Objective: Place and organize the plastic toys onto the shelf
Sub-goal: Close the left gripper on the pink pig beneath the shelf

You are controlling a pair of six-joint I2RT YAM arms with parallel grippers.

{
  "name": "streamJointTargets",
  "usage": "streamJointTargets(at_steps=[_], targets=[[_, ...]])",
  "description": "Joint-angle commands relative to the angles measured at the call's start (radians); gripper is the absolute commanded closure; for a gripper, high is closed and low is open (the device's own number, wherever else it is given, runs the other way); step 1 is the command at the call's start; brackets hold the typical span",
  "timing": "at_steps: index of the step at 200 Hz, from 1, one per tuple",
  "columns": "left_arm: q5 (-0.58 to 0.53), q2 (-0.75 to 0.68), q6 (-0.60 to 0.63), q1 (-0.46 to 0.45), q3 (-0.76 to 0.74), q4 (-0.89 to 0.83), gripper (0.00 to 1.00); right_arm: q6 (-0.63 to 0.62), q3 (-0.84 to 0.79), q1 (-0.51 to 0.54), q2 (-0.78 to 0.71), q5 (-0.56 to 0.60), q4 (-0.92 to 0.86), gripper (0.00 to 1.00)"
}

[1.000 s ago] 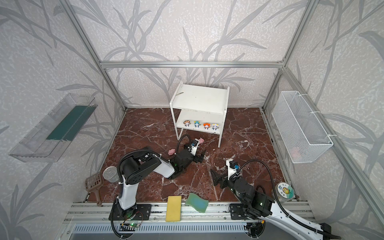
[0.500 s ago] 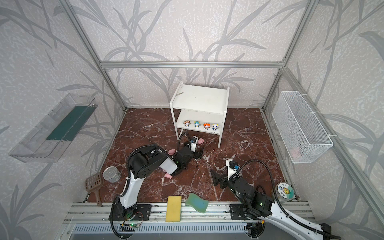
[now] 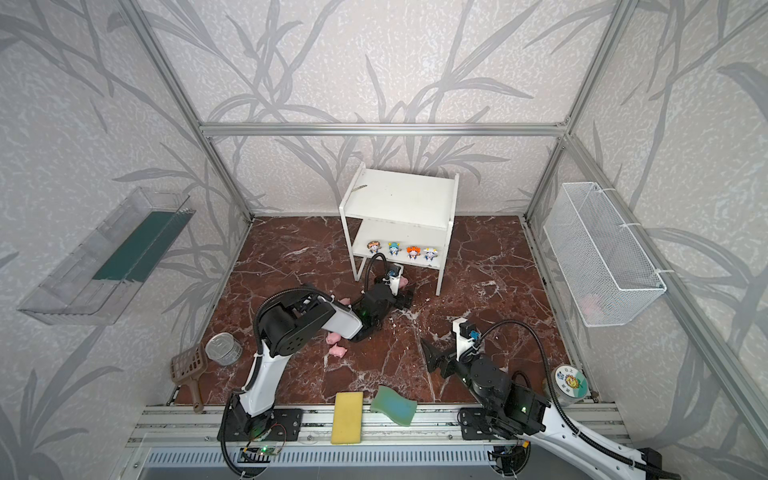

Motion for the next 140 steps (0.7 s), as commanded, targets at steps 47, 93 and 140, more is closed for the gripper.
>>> streamJointTargets(at_steps=[47, 93, 140], targets=[[-0.033, 0.026, -0.046, 0.002, 0.022, -0.006, 0.06, -0.004, -0.030, -0.003, -0.033, 0.008, -0.048, 0.01], [-0.026, 0.045, -0.067, 0.001, 0.041, -0.012, 0.07, -0.004, -0.030, -0.002, -0.034, 0.008, -0.048, 0.01], [-0.034, 0.084, -0.065, -0.005, -0.003, 0.163, 0.23, -0.005, -0.031, -0.003, -0.036, 0.008, -0.047, 0.01]])
